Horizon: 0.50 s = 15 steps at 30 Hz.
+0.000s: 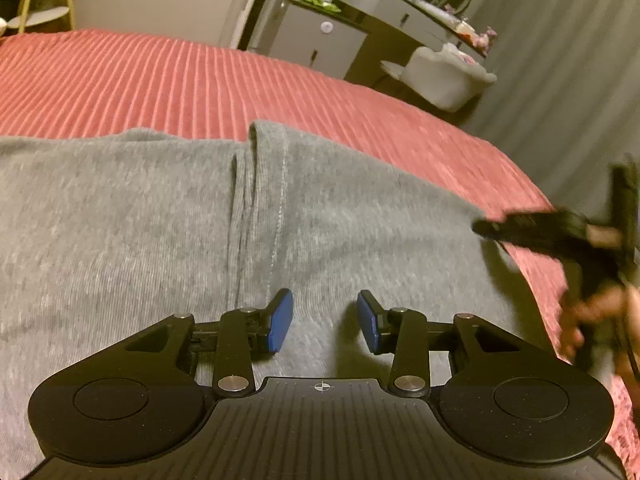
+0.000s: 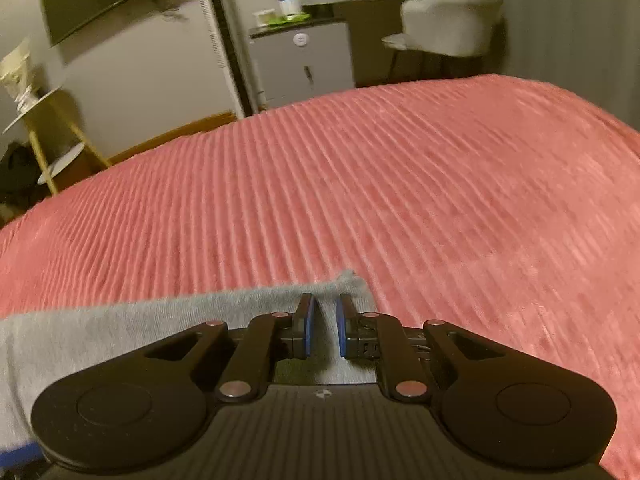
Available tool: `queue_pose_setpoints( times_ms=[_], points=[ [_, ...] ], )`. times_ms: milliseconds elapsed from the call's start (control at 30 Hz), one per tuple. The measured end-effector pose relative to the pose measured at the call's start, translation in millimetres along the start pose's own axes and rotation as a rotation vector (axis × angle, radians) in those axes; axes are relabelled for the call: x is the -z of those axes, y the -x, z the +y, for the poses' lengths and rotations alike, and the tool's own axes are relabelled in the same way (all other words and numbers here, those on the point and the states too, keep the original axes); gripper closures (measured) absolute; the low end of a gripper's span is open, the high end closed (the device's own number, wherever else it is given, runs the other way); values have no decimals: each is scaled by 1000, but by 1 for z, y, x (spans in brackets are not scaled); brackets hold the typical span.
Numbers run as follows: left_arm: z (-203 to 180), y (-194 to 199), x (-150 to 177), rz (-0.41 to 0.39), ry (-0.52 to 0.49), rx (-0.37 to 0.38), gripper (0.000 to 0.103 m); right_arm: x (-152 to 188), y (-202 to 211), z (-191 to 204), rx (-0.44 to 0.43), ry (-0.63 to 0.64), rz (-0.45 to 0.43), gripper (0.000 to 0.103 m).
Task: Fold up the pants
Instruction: 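Open both grippers and release the folded sweatpants onto the bed, then move the left gripper to the ribbed leg cuffs of the grey sweatpants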
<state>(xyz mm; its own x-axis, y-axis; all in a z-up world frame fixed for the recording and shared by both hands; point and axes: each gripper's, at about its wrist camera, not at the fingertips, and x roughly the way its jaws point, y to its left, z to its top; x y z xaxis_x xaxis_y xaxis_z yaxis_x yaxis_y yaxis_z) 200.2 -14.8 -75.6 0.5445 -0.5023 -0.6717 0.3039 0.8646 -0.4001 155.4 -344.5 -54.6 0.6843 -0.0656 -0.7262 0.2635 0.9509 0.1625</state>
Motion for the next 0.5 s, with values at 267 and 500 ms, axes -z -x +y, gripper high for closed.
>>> queue_pose_setpoints(
  times_ms=[267,500],
  points=[
    [23,1,-3,3,104,100,49,73,80,-14,-39,-10,146,90],
    [64,25,8,19,376,169,46,84,102,-5,-18,48,244,85]
  ],
)
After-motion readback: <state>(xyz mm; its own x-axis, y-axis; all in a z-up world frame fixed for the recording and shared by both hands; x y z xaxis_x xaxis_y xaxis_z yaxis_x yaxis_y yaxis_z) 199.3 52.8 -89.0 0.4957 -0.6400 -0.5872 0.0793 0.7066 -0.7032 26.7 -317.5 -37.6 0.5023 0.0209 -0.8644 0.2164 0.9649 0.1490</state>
